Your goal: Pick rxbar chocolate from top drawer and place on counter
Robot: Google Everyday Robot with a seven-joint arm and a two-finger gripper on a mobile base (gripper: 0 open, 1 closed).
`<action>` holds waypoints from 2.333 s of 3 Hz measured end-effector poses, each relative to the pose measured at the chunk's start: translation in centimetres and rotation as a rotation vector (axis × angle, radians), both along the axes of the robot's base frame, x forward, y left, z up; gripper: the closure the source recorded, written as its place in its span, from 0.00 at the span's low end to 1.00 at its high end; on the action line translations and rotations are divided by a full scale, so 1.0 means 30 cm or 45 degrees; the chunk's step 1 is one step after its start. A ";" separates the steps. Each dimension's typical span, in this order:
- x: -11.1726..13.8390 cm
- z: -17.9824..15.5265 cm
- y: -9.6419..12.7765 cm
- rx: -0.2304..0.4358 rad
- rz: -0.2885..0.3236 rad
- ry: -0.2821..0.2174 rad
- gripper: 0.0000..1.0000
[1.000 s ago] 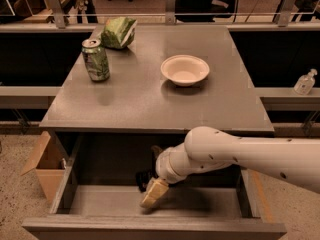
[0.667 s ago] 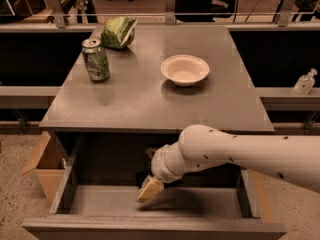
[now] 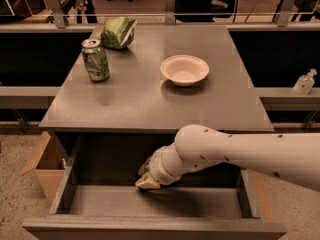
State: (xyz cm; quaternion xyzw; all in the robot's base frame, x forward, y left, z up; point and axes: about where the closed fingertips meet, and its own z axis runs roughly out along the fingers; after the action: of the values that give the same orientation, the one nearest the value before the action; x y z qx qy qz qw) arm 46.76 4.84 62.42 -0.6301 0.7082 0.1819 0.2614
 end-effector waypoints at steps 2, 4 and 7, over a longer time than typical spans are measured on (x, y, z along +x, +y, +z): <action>-0.003 0.002 0.005 0.000 0.005 -0.002 0.39; -0.006 0.003 0.011 -0.001 0.011 -0.003 0.00; 0.017 -0.072 -0.077 -0.151 -0.064 -0.015 0.00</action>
Offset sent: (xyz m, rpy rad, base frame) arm -0.0003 0.0007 0.0004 0.0003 -0.0014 0.0016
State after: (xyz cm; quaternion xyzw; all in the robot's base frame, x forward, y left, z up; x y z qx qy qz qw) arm 47.26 2.52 60.25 -0.6277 0.7317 0.1292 0.2321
